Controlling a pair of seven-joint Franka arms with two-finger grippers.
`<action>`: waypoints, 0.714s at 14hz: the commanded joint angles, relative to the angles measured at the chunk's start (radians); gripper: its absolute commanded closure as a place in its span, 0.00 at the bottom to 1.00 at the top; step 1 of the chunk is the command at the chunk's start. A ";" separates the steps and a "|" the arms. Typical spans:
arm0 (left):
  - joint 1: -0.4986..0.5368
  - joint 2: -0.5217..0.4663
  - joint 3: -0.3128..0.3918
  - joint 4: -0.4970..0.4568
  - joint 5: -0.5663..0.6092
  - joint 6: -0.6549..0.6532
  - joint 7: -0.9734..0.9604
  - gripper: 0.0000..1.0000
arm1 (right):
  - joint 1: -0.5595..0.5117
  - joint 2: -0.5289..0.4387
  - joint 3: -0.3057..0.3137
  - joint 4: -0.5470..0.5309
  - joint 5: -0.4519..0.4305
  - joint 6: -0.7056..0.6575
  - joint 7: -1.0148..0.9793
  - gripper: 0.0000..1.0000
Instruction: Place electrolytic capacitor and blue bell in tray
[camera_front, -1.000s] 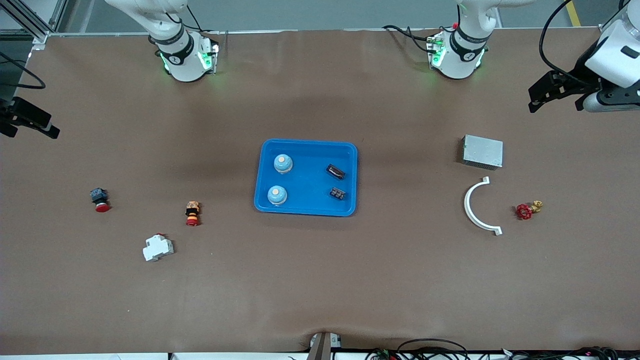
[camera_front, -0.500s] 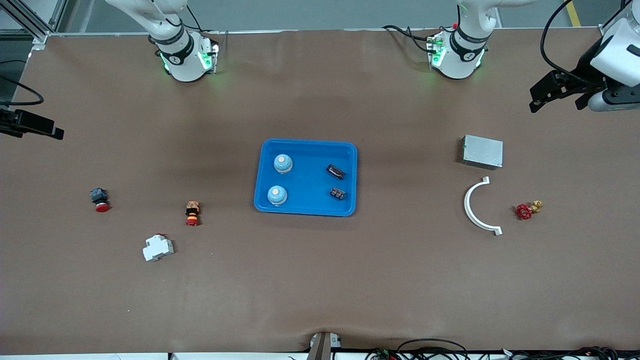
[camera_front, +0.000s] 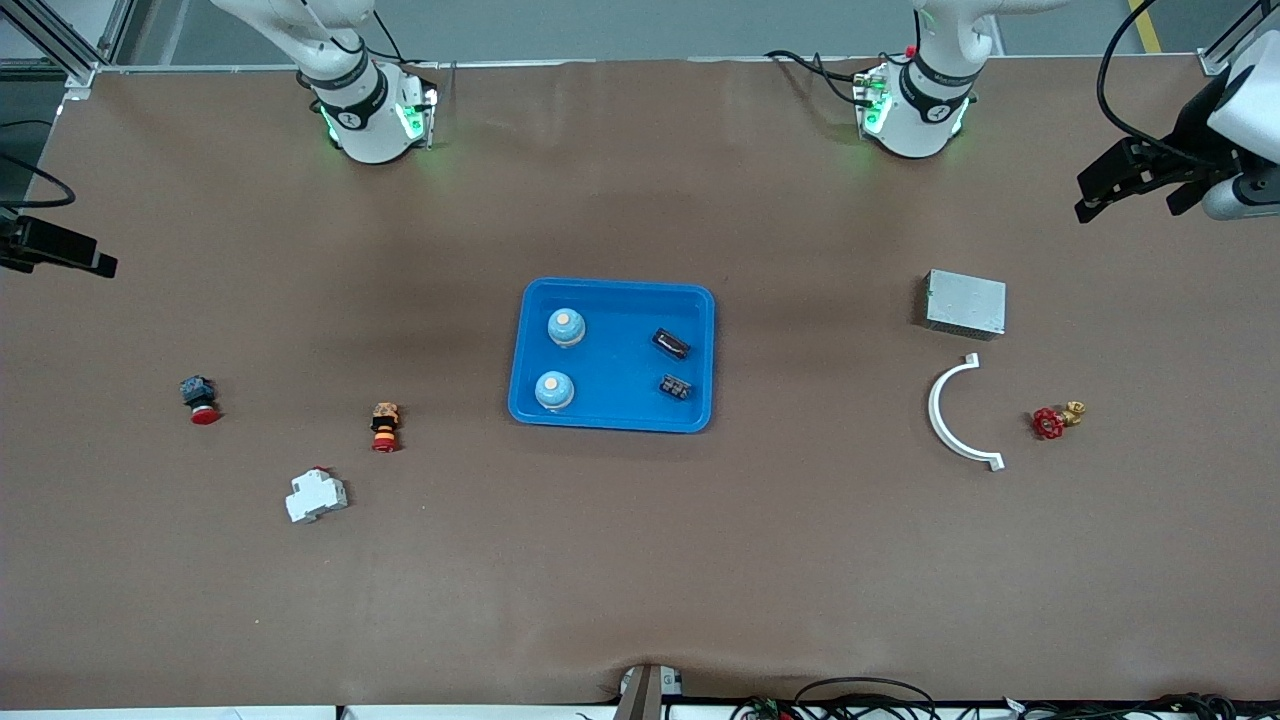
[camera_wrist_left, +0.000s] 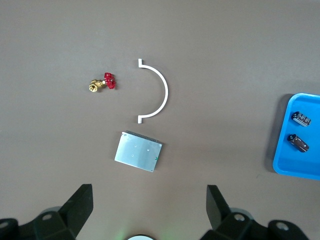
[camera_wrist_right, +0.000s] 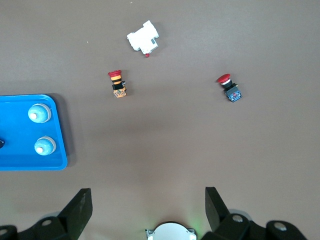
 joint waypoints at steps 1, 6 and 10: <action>0.007 -0.002 0.000 0.019 -0.016 -0.026 -0.003 0.00 | -0.009 0.006 0.013 0.021 -0.009 -0.011 -0.002 0.00; 0.006 0.006 -0.006 0.025 -0.009 -0.040 0.012 0.00 | -0.003 0.006 0.015 0.021 -0.048 -0.011 -0.003 0.00; 0.001 0.011 -0.011 0.021 -0.011 -0.045 0.017 0.00 | 0.061 0.003 0.019 0.015 -0.121 0.015 0.004 0.00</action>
